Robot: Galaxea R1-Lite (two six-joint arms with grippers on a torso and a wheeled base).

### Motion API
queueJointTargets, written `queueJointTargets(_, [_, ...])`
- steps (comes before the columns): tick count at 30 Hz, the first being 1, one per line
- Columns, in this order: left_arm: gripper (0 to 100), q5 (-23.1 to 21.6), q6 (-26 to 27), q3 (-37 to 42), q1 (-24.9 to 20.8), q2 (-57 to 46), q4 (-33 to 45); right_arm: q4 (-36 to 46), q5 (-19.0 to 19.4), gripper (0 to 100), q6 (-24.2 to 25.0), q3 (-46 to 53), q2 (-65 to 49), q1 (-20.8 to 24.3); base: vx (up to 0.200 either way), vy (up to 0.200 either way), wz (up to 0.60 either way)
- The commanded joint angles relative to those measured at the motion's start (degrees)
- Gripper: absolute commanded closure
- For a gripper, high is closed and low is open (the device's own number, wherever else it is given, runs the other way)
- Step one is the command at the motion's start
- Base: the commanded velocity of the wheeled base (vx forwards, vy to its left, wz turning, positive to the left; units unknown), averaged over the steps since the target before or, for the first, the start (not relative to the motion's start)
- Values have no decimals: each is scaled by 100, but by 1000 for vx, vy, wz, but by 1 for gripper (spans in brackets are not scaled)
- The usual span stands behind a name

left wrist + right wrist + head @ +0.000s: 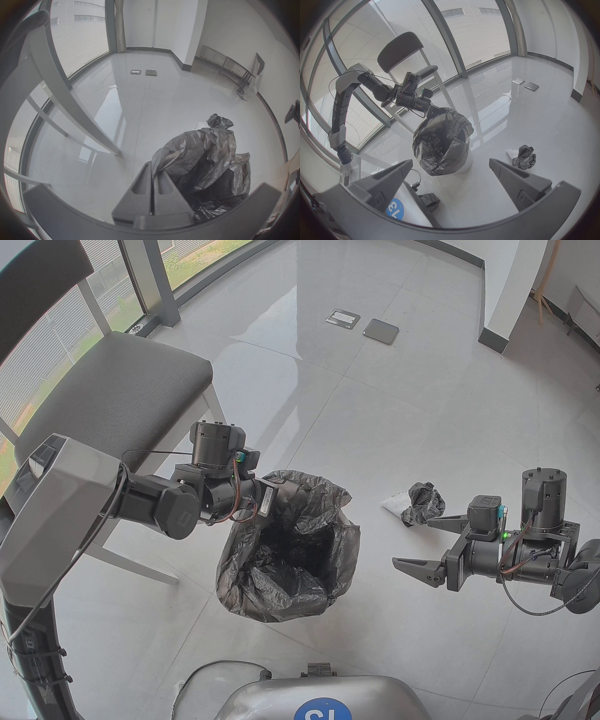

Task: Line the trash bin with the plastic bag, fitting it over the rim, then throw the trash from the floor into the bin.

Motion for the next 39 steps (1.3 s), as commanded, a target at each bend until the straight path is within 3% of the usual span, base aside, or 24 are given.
queueJointTargets(1, [100,58,-12,-59,58,8,-7,-14,3,0,-3,9,6,1,0,0,0])
queueJointTargets(22, [100,173,-30,-252,330,140,-7,-14,3,0,-12,9,15,1,0,0,0])
queueJointTargets(23, [0,182,-39,-261,322,149,-7,-14,3,0,-12,17,15,1,0,0,0])
queueJointTargets(39, [0,516,-30,-235,348,219,10,-40,3,0,-126,176,-12,1,0,0,0])
